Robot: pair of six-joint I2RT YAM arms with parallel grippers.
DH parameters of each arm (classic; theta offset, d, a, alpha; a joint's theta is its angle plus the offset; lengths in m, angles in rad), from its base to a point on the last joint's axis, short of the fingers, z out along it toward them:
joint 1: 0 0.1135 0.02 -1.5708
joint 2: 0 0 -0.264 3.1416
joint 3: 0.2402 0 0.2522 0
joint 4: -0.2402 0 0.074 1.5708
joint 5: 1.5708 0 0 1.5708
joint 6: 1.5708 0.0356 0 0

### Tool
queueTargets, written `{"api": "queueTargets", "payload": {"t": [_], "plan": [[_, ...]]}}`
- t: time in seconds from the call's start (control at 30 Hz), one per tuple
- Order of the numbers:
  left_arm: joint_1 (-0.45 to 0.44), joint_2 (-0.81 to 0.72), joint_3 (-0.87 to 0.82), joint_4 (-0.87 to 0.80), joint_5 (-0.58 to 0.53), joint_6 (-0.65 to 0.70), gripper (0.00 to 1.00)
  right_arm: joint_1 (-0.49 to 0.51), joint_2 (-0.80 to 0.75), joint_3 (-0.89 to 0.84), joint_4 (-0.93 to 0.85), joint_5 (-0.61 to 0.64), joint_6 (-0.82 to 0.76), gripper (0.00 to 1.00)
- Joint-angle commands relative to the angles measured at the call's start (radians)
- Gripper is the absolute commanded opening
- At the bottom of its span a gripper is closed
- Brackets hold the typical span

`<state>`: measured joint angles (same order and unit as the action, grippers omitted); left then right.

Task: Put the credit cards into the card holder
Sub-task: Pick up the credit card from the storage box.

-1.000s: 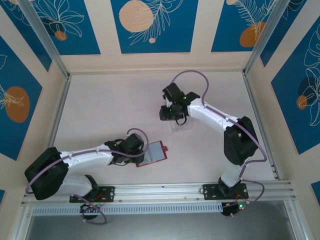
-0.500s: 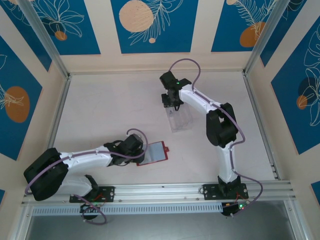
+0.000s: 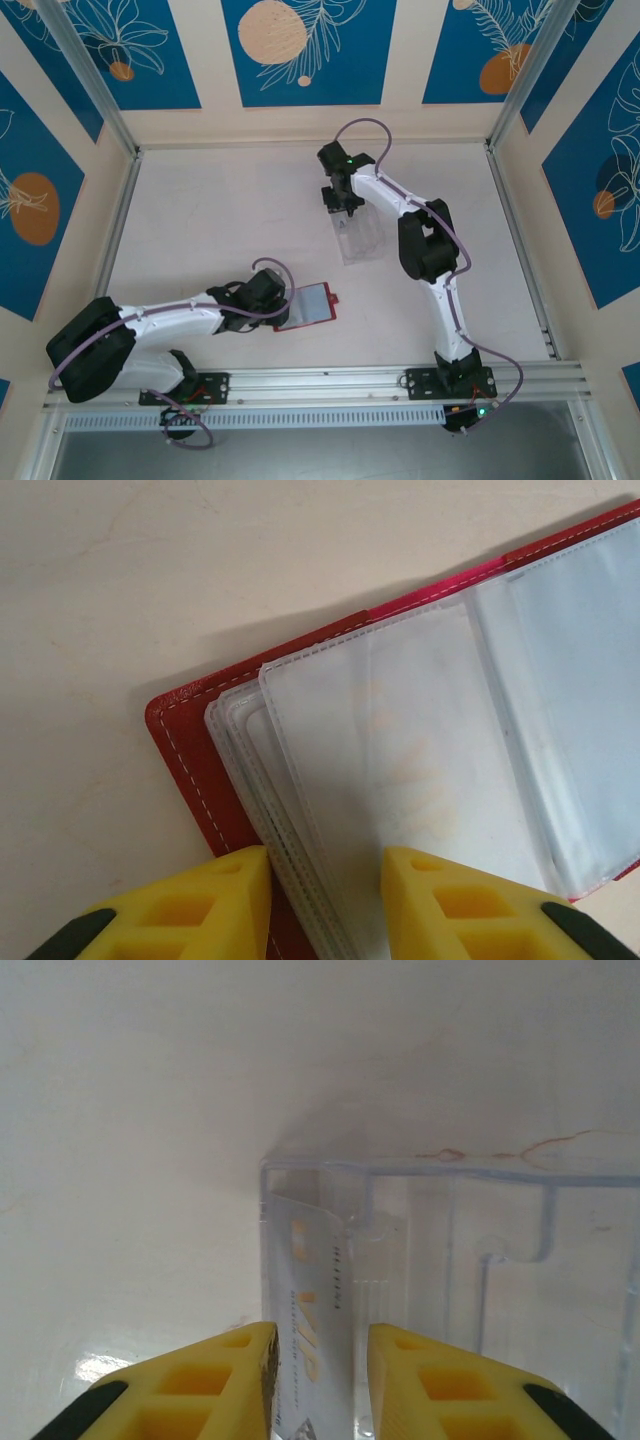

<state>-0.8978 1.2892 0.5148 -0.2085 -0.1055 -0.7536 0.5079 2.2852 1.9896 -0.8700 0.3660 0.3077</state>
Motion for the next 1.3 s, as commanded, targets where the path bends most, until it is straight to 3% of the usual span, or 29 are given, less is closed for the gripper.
{"api": "queueTargets", "payload": {"t": [0.0, 0.97, 1.27], "plan": [[0.002, 0.004, -0.040, -0.054, 0.000, -0.010, 0.33, -0.005, 0.019, 0.019, -0.034, -0.025, -0.014, 0.29], [0.002, 0.016, -0.052, -0.034, 0.006, -0.020, 0.33, 0.035, -0.003, 0.009, -0.045, 0.012, -0.028, 0.23], [0.002, 0.009, -0.056, -0.038, 0.003, -0.021, 0.33, 0.027, 0.017, 0.031, -0.055, 0.003, -0.035, 0.11]]}}
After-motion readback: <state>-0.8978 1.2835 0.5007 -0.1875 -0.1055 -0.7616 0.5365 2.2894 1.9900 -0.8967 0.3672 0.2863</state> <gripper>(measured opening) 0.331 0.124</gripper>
